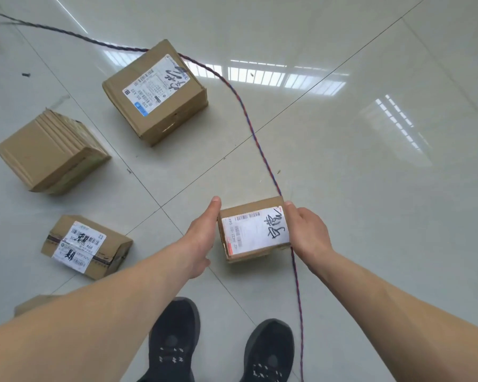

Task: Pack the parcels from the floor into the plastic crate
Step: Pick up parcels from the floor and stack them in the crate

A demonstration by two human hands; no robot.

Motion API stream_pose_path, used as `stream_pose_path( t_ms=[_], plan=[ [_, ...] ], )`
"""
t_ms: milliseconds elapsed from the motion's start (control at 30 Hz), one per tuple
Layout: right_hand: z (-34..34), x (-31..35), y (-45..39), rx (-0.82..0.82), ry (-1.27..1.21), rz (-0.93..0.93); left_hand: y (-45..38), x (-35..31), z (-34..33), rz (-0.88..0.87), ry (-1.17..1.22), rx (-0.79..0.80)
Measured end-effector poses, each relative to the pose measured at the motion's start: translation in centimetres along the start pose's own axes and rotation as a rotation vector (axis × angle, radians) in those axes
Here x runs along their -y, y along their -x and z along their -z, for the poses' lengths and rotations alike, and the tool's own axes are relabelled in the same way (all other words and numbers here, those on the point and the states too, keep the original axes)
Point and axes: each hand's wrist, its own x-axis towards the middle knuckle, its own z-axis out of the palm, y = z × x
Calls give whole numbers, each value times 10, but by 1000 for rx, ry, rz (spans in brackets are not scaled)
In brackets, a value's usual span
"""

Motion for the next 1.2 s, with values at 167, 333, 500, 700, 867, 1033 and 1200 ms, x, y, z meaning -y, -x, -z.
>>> stream_pose_path(
  t_ms=[167,333,500,700,867,1033,1200],
  plan=[
    [-15,1,-1,49,-140,-66,3,-3,-11,-20,82,66],
    [-3,28,22,30,-176,-35,28,-12,5,-70,116,38],
    [28,79,77,7,-175,7,103,-29,30,-92,169,4],
    [76,155,178,-72,-189,97,231,-44,66,-205,267,-10],
    [114,222,279,-84,-203,206,356,-44,108,-339,319,-69],
    [136,276,382,-38,-202,329,479,-34,145,-497,363,-148],
    [144,311,482,54,-138,480,577,10,179,-606,479,-252]
  ],
)
